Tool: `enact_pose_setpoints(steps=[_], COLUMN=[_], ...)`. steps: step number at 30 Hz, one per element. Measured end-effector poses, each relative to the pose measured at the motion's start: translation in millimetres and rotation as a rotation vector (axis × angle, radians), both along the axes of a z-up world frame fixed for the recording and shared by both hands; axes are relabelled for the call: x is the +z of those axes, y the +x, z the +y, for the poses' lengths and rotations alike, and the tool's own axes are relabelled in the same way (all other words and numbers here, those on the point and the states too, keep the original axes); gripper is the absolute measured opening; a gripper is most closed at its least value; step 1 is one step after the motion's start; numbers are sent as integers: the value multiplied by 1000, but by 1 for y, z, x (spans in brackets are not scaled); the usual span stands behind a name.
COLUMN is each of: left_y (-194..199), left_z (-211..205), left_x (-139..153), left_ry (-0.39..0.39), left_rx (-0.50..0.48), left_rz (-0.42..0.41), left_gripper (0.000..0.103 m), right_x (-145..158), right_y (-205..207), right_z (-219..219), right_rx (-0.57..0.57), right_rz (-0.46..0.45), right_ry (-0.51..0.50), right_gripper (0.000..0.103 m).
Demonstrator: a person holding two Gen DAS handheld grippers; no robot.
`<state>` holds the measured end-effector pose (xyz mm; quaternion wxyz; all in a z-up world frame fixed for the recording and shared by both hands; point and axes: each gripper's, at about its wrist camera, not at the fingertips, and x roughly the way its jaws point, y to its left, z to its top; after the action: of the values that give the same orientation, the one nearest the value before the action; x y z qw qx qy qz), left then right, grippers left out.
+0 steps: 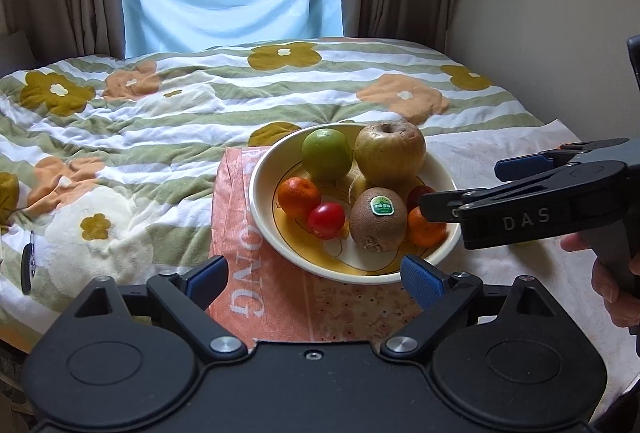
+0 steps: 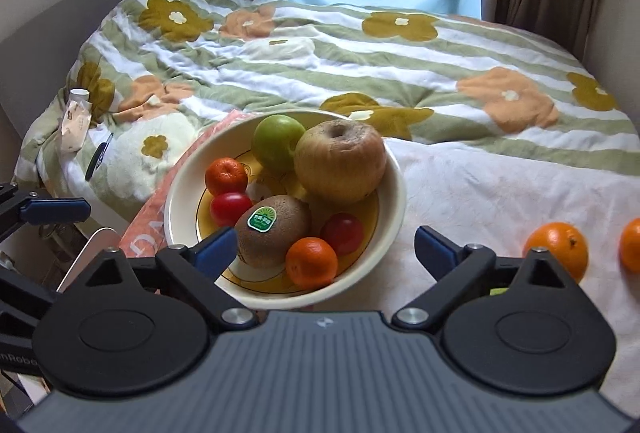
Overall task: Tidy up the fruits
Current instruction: 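Open the left gripper to drop the kiwi in the bowl while the right releases the tangerine there, then move both grippers back toward the remaining fruit on the cloth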
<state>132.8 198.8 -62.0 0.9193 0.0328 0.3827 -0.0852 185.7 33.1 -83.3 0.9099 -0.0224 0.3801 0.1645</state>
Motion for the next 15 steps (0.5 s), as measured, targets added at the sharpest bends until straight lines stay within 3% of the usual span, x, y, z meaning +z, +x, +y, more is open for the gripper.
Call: enact_pose_setpoints(steps=[15], left_y=[-26], left_z=[-23], left_x=[44], left_ry=[-21], left_rx=[-10], left_rz=[-86], left_gripper=[96], right_x=[56], right_y=[-45], right_z=[-56], right_rx=[-133], right_rz=[-37], right_ry=[19], right_gripper=[103])
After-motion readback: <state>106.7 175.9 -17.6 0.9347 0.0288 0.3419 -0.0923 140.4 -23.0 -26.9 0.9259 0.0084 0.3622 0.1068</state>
